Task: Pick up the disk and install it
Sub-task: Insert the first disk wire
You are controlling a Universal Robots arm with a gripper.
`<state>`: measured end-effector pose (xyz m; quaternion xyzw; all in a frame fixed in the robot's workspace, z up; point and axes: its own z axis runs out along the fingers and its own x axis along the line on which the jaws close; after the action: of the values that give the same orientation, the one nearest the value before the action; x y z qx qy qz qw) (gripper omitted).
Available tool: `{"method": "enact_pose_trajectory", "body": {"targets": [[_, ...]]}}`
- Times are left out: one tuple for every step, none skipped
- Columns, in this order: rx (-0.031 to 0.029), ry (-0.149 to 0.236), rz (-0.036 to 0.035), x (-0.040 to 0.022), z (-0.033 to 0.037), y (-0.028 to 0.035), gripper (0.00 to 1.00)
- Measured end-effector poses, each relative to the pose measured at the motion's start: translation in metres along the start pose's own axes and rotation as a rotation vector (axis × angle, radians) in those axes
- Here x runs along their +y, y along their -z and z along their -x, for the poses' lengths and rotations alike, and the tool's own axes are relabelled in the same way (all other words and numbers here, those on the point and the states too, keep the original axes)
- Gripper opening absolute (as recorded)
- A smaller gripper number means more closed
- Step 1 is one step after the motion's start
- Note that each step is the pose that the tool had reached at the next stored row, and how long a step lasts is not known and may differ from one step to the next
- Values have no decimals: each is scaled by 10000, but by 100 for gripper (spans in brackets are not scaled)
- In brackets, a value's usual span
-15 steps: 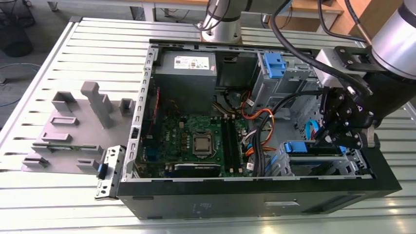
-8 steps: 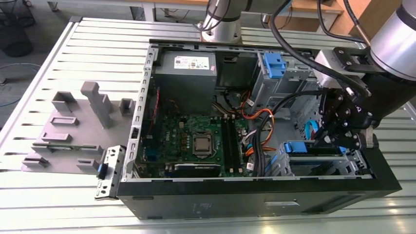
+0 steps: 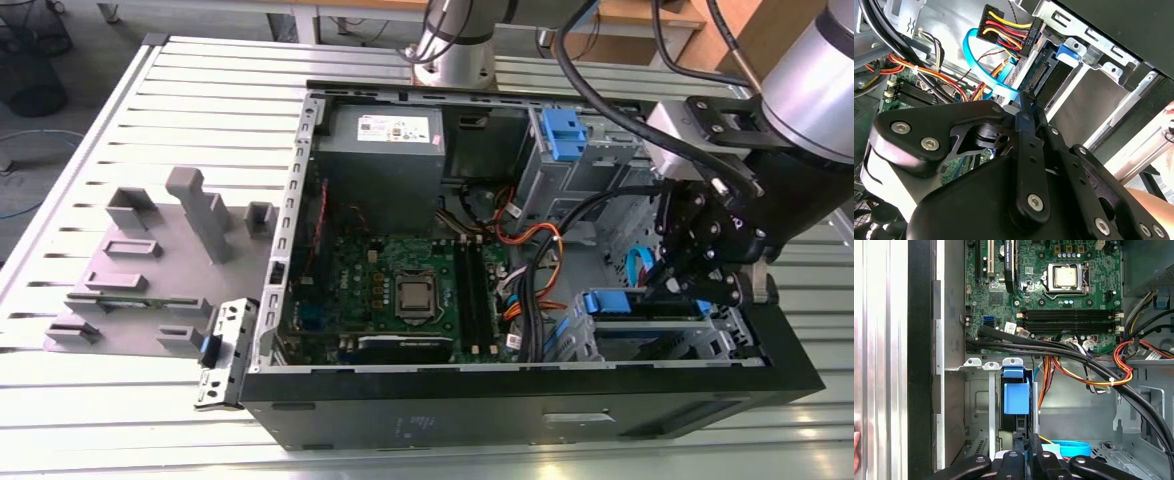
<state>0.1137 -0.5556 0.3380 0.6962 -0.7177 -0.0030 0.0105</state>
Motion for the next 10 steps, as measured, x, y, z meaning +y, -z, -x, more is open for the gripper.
{"method": "enact_pose_trajectory", "body": {"targets": [[4,0,0,0,0,11,16],[1,0,0,0,0,11,16],[1,0,0,0,0,11,16],[1,-1,0,0,0,11,16],[-1,0,-6,1,-1,12,16],[-10,0,-17,2,-4,10,16],[-30,-1,-32,4,-7,8,16],[-57,0,-50,5,-11,6,16],[-80,0,-69,6,-14,3,16],[-100,1,-85,5,-18,3,16]]}}
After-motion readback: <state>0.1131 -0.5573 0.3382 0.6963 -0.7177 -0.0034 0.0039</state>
